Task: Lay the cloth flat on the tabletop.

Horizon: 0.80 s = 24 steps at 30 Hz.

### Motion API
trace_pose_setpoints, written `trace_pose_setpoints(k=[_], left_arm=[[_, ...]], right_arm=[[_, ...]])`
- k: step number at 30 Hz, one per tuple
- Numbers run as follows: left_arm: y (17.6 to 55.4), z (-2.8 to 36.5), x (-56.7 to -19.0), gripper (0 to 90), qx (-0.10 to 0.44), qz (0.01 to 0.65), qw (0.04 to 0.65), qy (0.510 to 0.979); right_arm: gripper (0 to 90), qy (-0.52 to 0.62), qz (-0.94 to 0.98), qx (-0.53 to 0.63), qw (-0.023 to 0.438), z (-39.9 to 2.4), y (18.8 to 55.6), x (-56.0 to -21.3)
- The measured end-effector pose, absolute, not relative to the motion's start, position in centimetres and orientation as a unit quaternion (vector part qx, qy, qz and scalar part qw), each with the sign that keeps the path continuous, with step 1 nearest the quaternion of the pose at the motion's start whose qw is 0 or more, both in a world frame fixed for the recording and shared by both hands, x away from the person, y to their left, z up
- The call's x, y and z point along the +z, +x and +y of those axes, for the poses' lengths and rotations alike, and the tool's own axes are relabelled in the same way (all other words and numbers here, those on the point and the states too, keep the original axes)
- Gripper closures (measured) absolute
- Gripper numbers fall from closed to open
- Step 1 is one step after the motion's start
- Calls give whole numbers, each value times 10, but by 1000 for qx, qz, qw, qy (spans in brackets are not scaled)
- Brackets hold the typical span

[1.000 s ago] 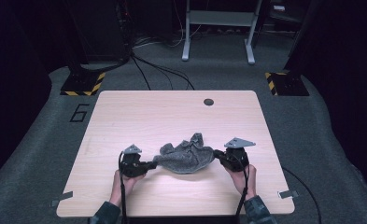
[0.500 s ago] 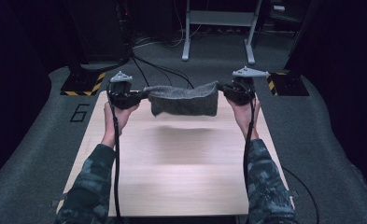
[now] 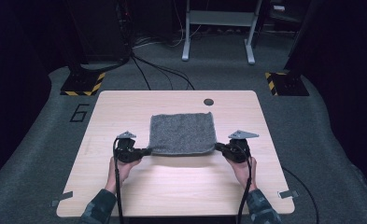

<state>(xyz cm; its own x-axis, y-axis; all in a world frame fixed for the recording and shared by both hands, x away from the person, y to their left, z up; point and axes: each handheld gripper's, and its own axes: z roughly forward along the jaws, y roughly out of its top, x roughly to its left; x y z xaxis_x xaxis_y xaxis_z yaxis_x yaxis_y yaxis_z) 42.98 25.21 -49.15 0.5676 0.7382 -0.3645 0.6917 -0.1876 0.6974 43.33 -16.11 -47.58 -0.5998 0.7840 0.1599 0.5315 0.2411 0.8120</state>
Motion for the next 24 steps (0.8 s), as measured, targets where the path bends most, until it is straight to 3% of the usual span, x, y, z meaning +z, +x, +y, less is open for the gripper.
trace_pose_setpoints(k=[7,12,17,19,24], left_arm=[[413,257,-504,829,15,467,424,776],[405,261,-504,623,23,474,412,778],[392,268,-499,383,60,491,410,766],[392,270,-496,323,77,497,410,761],[404,266,-487,196,121,488,405,764]], right_arm=[[836,430,778,441,126,-165,412,-489],[767,430,779,439,121,-169,399,-494],[627,433,775,443,124,-179,391,-493],[515,439,771,444,126,-182,394,-491],[340,444,772,430,150,-179,411,-482]])
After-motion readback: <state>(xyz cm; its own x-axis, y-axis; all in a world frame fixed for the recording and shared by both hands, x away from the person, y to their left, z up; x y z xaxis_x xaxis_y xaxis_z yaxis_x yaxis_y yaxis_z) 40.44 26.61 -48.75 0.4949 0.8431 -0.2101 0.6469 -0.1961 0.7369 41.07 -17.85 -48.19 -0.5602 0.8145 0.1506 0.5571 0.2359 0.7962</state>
